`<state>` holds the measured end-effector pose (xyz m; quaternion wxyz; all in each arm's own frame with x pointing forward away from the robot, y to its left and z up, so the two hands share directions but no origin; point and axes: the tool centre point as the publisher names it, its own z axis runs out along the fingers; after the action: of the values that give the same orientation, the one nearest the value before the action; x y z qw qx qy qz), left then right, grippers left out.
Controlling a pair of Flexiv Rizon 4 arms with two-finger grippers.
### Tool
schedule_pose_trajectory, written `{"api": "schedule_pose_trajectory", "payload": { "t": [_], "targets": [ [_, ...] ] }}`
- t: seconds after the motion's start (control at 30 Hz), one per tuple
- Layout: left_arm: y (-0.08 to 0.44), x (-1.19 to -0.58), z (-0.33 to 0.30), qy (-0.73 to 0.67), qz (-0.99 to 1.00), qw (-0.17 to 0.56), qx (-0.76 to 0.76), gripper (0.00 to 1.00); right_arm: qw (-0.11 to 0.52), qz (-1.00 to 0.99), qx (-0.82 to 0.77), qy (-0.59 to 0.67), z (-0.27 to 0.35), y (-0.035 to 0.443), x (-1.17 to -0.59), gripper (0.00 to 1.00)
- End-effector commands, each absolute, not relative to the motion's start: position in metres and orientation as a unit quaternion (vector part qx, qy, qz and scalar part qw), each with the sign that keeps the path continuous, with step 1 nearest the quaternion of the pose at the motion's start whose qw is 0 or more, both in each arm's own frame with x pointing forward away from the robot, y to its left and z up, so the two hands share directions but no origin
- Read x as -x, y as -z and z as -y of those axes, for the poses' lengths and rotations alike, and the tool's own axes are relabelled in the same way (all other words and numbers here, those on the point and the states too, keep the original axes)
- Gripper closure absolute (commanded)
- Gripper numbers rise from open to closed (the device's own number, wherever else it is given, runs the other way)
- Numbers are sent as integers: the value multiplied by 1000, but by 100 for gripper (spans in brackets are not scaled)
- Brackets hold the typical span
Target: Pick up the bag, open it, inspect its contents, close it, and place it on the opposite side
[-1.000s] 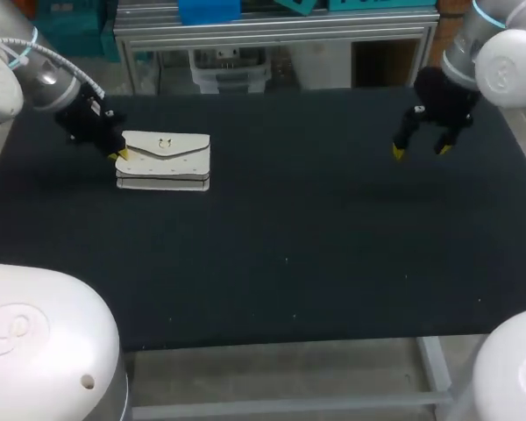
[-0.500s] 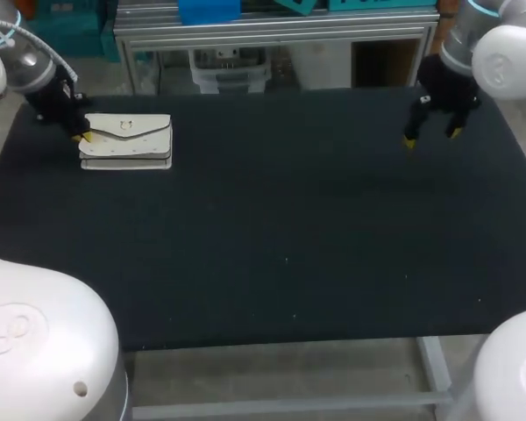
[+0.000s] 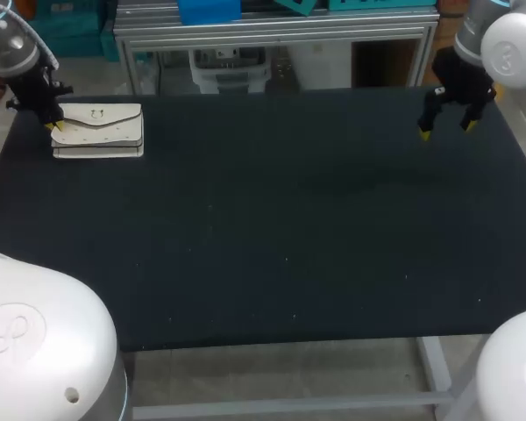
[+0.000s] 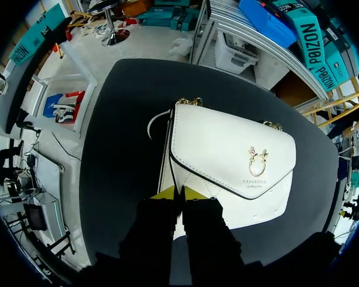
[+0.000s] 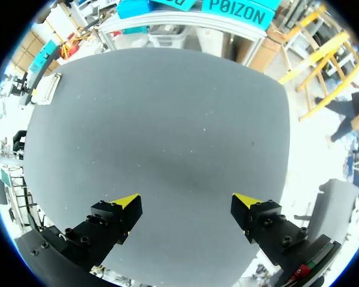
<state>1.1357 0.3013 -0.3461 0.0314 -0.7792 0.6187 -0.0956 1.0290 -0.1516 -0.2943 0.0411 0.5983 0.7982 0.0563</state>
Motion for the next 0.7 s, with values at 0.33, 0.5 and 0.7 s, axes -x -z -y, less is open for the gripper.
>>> {"api": "schedule_pose_trajectory", "payload": {
  "t": [0.33,0.5,0.7],
  "targets": [
    [357,-1151,-315,81,-617,3,782,100,45,-797,-601,-48,151,295,-1035,0],
    [342,-1133,-309,109,-613,4,783,0,42,-794,-604,-53,151,297,-1034,0],
    [314,-1094,-282,109,-618,28,778,0,38,-791,-609,-52,151,298,-1030,0]
  ]
}}
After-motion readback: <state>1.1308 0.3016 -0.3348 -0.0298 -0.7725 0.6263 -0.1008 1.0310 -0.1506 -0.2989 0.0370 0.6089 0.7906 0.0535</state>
